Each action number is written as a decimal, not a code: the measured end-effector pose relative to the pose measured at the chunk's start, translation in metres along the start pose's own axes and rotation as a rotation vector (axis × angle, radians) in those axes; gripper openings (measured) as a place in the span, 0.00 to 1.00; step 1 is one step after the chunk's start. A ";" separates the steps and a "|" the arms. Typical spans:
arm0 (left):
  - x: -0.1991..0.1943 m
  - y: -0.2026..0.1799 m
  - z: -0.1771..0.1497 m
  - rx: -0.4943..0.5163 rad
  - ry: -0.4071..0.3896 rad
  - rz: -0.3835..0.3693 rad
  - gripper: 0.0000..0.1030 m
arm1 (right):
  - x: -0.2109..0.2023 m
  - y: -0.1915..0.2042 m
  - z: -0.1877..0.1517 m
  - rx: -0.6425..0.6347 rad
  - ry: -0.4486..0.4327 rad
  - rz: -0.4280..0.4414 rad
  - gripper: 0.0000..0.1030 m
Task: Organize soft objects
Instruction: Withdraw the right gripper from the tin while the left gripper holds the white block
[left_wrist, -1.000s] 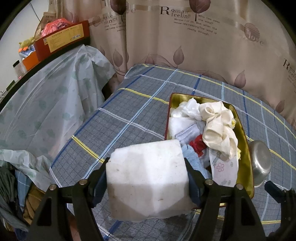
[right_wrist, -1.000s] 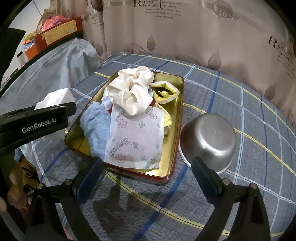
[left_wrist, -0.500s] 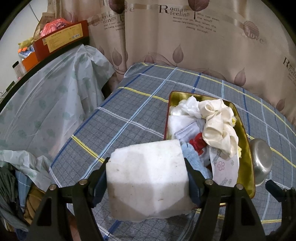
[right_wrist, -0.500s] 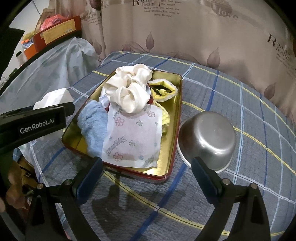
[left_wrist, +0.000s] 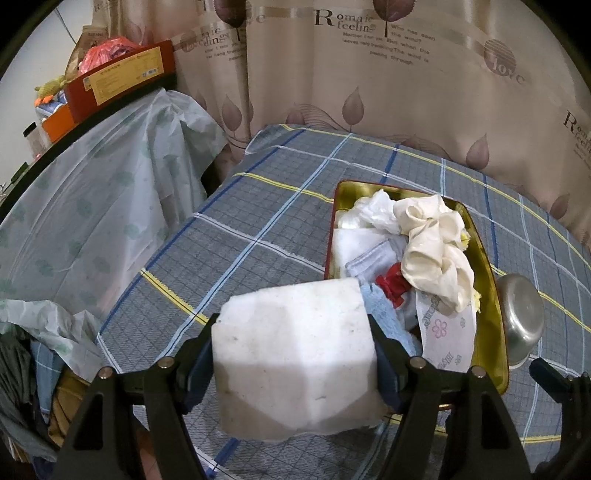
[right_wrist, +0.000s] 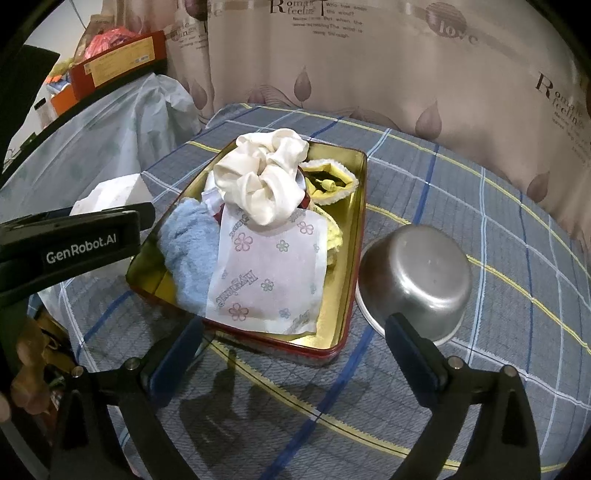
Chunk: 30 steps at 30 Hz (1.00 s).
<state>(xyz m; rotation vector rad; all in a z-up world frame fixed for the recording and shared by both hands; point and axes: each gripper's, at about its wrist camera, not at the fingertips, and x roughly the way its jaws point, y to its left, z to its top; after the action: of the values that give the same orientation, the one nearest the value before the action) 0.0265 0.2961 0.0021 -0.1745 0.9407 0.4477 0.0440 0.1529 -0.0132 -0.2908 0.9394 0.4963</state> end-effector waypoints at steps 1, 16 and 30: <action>0.001 -0.001 0.001 0.003 0.002 -0.002 0.72 | 0.000 0.000 0.000 0.000 0.002 -0.002 0.95; 0.001 -0.001 0.002 0.011 0.003 -0.006 0.72 | -0.001 0.002 -0.002 -0.002 -0.001 0.002 0.95; -0.005 -0.001 0.003 0.025 -0.033 -0.009 0.72 | 0.000 0.002 -0.002 -0.007 -0.002 0.003 0.95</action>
<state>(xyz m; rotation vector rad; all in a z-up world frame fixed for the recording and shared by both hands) 0.0269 0.2946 0.0078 -0.1480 0.9125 0.4292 0.0418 0.1545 -0.0145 -0.2958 0.9367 0.5027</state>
